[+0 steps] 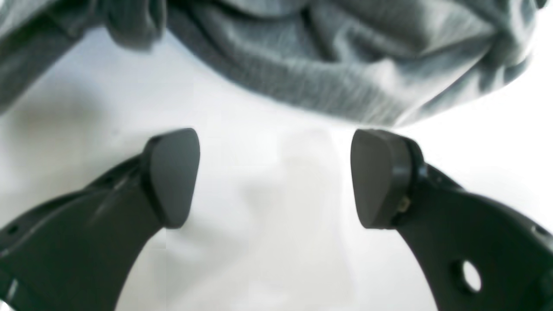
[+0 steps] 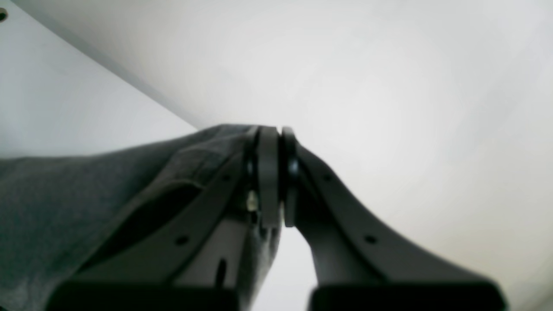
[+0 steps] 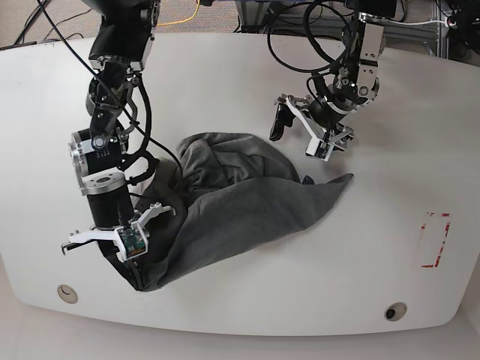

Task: Layout the t-shirt on the table in an organized manner, then fold the t-shirt properly
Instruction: 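Grasp another t-shirt edge with the left gripper, pull apart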

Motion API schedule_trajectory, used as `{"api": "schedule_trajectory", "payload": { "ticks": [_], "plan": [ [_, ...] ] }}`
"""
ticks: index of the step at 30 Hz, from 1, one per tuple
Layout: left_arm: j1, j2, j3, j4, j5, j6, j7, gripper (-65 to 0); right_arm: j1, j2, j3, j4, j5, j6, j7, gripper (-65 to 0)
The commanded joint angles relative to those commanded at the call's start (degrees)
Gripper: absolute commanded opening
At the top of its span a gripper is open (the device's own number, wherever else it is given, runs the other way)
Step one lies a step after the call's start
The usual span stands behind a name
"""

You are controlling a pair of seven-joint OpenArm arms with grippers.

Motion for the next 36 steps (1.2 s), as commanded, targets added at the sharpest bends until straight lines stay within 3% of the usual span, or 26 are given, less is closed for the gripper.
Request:
{"api": "schedule_trajectory", "payload": {
  "ticks": [15, 17, 19, 20, 22, 28, 30, 36],
  "plan": [
    [-10.3, 6.4, 1.9, -15.9, -0.1, -0.3, 0.1, -14.7, 1.5, 0.0, -0.1, 0.0, 0.1, 0.00, -1.6, -65.0],
    [-10.5, 6.4, 3.9, -16.4, -0.1, -0.3, 0.1, -22.8, 1.5, 0.0, -0.1, 0.1, 0.1, 0.00, -1.6, -65.0],
    [-10.6, 6.4, 5.0, -16.4, -0.1, 0.1, 0.1, -36.0, 1.5, 0.0, 0.0, 0.1, 0.1, 0.00, -1.6, -65.0],
    [-10.6, 6.4, 5.4, -16.4, -0.1, 0.1, 0.1, -49.0, 1.5, 0.0, 0.2, 0.1, 0.1, 0.00, -1.6, -65.0],
    [-10.6, 6.4, 5.4, -16.5, 0.0, 0.1, 0.1, -65.0, 1.5, 0.0, 0.3, 0.1, 0.1, 0.00, -1.6, -65.0],
    [-10.5, 6.2, 5.1, -15.9, 0.0, 0.1, 1.6, -61.5, 1.6, 0.2, 0.4, 0.0, -0.1, -0.09, -2.1, -65.0],
    [-10.1, 6.0, 5.0, -14.7, 0.0, 0.0, 2.3, -63.1, 1.8, 0.2, 1.6, 0.0, 0.1, -0.09, -3.6, -65.0],
    [-6.7, 1.0, 5.2, -5.6, 0.0, -0.1, 7.3, -65.0, 4.0, -0.1, 4.7, -0.4, 0.2, -0.09, -6.6, -65.0]
  ]
}}
